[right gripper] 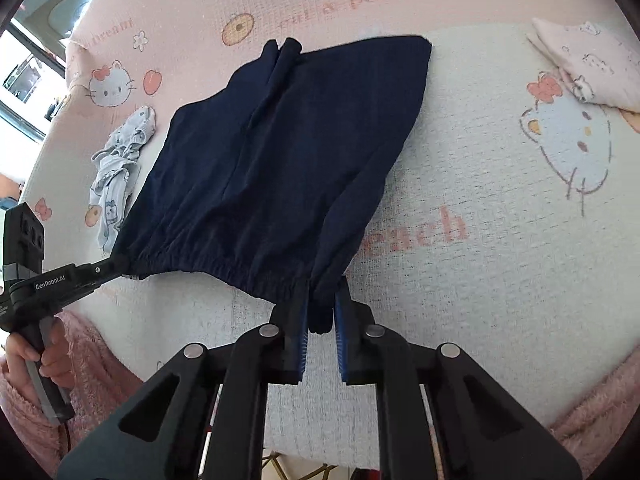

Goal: Fold clothes
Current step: 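Lay the pants flat with both grippers, waistband toward the tools, then open both grippers and release the waistband onto the sofa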

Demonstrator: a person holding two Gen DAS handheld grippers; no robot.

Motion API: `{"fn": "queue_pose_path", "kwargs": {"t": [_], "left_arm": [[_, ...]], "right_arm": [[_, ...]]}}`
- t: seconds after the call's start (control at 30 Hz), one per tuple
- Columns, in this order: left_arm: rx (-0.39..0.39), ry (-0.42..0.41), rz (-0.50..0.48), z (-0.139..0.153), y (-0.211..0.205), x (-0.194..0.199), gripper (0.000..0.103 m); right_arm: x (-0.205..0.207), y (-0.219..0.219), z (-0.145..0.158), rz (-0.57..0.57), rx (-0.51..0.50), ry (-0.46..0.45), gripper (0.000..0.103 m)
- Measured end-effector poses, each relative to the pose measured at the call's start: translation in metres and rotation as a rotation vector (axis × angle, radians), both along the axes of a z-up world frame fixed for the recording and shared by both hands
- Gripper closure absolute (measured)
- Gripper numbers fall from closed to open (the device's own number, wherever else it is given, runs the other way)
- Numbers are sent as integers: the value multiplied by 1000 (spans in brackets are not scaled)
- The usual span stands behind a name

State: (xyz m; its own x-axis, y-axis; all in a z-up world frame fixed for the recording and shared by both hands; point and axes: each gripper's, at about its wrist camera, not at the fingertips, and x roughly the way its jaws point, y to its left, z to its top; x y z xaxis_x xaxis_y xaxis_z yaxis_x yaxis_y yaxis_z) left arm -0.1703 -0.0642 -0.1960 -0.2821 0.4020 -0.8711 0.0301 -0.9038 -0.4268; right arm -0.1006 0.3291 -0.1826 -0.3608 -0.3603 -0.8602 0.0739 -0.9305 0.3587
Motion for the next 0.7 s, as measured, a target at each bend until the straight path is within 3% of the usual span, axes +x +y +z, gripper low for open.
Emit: {"fn": "queue_pose_path", "kwargs": {"t": [0.1, 0.2, 0.33, 0.43, 0.5, 0.6, 0.67, 0.7], "left_arm": [[-6, -13, -9, 3, 4, 27, 90], [-36, -47, -39, -4, 10, 55, 90], [-62, -139, -47, -25, 11, 74, 87], [-40, -236, -5, -40, 3, 73, 78], [-28, -196, 8, -26, -3, 70, 76], [-43, -125, 14, -5, -6, 52, 70], [-60, -98, 26, 4, -13, 33, 69], [-74, -87, 30, 6, -13, 18, 69]], "right_arm": [[19, 2, 19, 12, 26, 32, 93], [43, 6, 24, 14, 34, 6, 93], [60, 1, 14, 19, 46, -100, 89], [48, -10, 1, 19, 145, -169, 84], [47, -6, 4, -3, 147, -170, 84], [44, -3, 29, -57, 139, -91, 81], [44, -5, 43, -64, 225, -30, 69], [44, -10, 48, -40, 258, -3, 69]]}}
